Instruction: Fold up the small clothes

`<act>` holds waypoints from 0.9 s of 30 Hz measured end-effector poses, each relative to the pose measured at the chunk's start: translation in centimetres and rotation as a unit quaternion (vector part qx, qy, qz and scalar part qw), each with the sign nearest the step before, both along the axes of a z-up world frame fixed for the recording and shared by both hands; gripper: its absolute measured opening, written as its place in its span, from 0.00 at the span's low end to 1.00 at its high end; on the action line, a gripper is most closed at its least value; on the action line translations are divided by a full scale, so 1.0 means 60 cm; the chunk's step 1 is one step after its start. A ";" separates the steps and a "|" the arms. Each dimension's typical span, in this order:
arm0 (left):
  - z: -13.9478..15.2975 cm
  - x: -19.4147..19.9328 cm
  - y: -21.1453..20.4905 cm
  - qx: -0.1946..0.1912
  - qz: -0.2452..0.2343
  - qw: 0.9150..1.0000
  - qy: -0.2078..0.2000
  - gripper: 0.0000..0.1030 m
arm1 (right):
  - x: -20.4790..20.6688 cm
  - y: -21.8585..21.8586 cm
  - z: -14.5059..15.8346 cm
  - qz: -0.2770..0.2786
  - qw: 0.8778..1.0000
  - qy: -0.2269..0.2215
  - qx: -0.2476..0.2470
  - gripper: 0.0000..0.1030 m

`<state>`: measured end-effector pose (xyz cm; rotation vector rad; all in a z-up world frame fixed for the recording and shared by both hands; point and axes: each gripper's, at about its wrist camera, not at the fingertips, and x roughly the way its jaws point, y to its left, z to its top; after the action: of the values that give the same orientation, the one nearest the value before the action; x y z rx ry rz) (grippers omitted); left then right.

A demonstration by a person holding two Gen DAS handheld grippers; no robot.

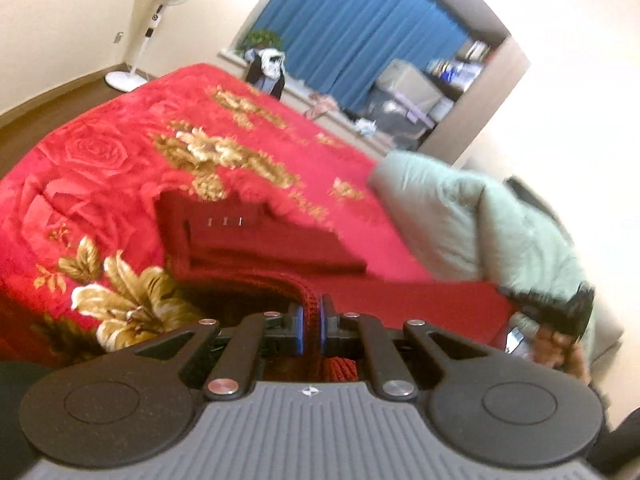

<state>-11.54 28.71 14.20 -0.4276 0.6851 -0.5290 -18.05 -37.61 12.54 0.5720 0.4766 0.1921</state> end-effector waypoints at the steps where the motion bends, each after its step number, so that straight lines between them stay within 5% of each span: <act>1: 0.000 0.005 0.010 -0.011 0.005 1.000 0.002 0.07 | -0.001 -0.003 0.002 0.001 1.000 -0.005 0.004 0.05; 7: -0.068 0.146 0.035 -0.022 0.047 0.998 0.042 0.08 | 0.132 0.002 -0.055 0.003 0.999 0.032 -0.021 0.05; 16: -0.201 0.428 0.018 0.045 0.087 0.991 0.088 0.08 | 0.409 0.036 -0.183 0.020 0.994 0.080 -0.068 0.05; 19: -0.265 0.464 0.030 0.043 0.107 0.981 0.157 0.10 | 0.429 0.027 -0.240 0.003 0.994 0.096 -0.042 0.07; 27: -0.262 0.464 0.066 0.028 0.144 0.980 0.137 0.16 | 0.414 -0.011 -0.239 -0.064 0.994 0.073 -0.054 0.11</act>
<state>16.32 32.65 -1.49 -0.5431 0.8823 -0.1765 6.77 -38.26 -1.79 0.5095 0.5861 0.0022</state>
